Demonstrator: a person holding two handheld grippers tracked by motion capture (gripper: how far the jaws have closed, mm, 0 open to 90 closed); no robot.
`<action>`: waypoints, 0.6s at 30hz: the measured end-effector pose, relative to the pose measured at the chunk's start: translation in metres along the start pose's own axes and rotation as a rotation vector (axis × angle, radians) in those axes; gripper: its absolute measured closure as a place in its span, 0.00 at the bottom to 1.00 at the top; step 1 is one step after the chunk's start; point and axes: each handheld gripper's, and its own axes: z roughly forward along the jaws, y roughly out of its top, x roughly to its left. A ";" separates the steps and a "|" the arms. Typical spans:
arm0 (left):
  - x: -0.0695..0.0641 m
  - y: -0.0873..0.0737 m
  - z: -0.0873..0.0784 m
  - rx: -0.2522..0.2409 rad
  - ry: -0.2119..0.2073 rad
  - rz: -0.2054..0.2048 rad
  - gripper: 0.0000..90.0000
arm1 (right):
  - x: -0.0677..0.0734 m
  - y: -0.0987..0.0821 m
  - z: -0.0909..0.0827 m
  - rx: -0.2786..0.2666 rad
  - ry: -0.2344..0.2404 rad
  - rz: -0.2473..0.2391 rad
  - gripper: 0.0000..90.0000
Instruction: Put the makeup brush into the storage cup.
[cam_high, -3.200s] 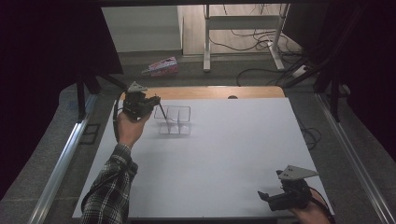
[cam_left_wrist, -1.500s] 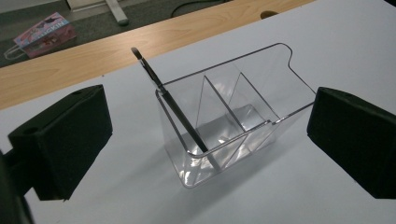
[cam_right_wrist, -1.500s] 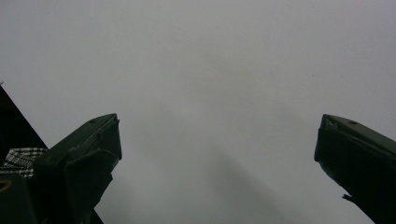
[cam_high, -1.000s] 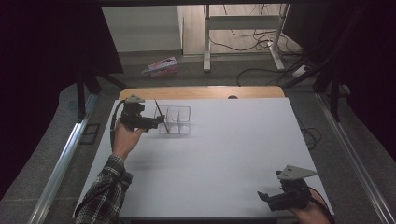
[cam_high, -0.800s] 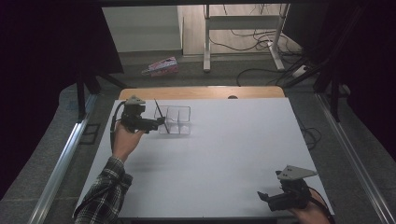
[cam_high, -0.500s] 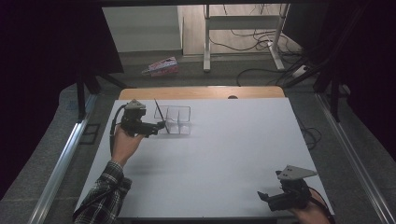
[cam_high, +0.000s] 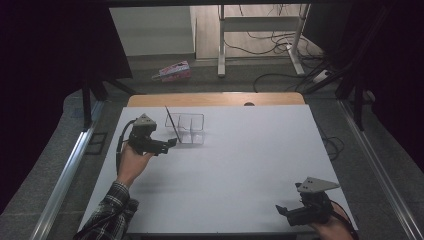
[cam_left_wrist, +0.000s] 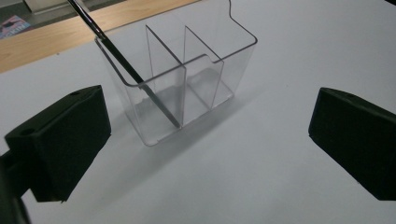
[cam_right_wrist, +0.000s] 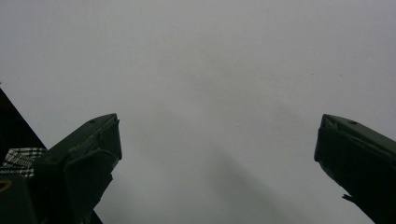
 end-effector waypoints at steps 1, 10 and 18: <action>0.000 -0.001 0.000 0.000 -0.003 0.007 0.00 | 0.000 0.000 0.000 0.000 0.000 0.000 0.01; -0.004 -0.013 -0.004 -0.012 -0.016 0.006 0.00 | 0.000 0.000 0.000 0.001 -0.001 0.000 0.01; -0.005 -0.021 -0.008 0.003 -0.005 -0.003 0.00 | 0.000 0.000 0.000 0.001 -0.001 0.000 0.01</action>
